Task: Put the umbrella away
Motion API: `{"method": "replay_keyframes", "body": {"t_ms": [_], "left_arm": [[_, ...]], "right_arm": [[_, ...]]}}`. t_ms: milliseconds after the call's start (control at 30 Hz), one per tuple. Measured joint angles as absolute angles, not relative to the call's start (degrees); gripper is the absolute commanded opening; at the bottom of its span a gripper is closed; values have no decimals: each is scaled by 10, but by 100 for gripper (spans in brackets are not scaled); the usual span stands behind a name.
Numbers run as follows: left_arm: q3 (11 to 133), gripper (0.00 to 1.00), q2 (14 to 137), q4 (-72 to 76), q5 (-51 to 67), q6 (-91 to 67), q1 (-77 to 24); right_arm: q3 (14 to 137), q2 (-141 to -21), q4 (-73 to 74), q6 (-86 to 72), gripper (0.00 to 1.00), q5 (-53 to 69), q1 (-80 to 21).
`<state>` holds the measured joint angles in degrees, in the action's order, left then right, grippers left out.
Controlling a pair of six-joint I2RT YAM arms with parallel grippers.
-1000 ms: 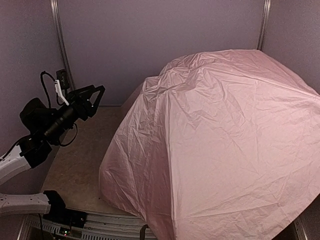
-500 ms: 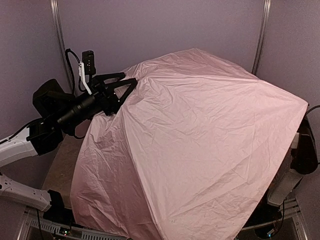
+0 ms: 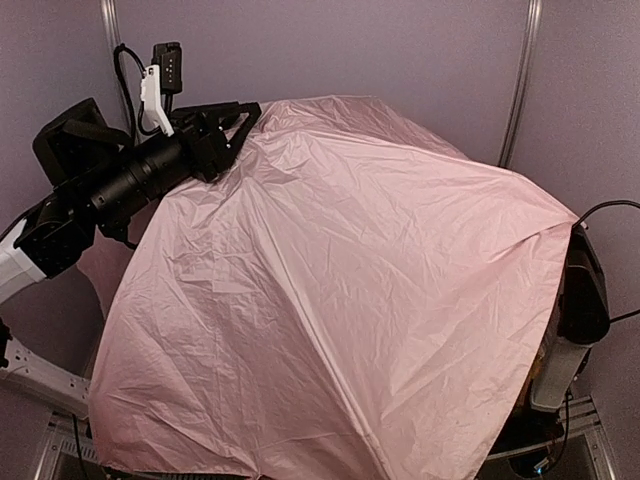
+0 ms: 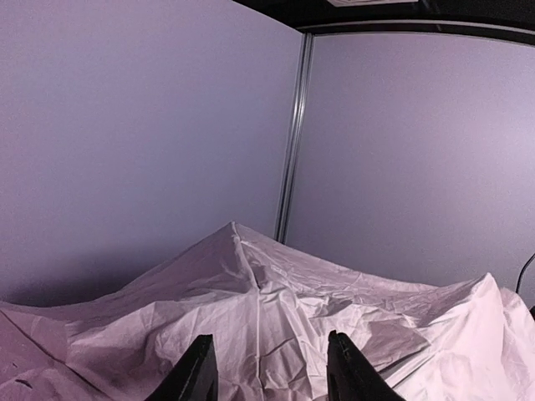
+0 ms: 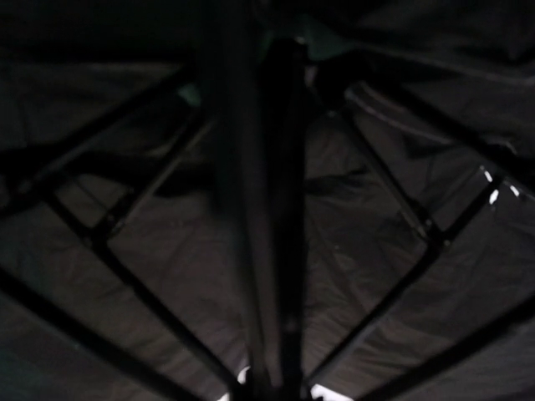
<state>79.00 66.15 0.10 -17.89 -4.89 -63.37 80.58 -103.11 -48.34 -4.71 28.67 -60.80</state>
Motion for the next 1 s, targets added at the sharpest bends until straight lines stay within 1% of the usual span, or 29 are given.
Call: {"method": "replay_keyframes", "body": {"t_ms": [133,233,300,367,433,567,633,700,767,833,933,1000], "left_arm": [[886,48,697,-57,-221,-31,-678],[903,49,703,-78,-235,-23,-684],[890,49,702,-91,-224,-29,-664],[842,49,694,-87,-191,-42,-626],[775,50,682,-41,-156,-58,-594],[630,50,672,15,-113,-75,-561],[593,50,688,29,-110,-85,-551],[583,51,706,39,-110,-102,-539],[585,54,720,51,-120,-112,-534],[594,62,723,52,-130,-104,-534],[605,79,710,44,-136,-83,-538],[604,89,686,30,-134,-72,-544]], "right_arm": [[820,-1044,-554,-71,2,279,-620],[815,-1044,-576,-69,4,273,-625],[793,-1044,-589,-62,5,261,-625],[751,-1045,-601,-62,5,251,-617],[709,-1051,-635,-68,4,247,-599],[591,-1092,-763,-52,0,263,-564],[549,-1122,-832,-40,0,267,-549],[524,-1148,-895,-39,0,252,-543],[523,-1147,-896,-39,0,245,-539],[526,-1141,-895,-38,0,238,-539],[528,-1127,-890,-34,0,226,-545],[519,-1111,-888,-25,0,223,-551]]}}
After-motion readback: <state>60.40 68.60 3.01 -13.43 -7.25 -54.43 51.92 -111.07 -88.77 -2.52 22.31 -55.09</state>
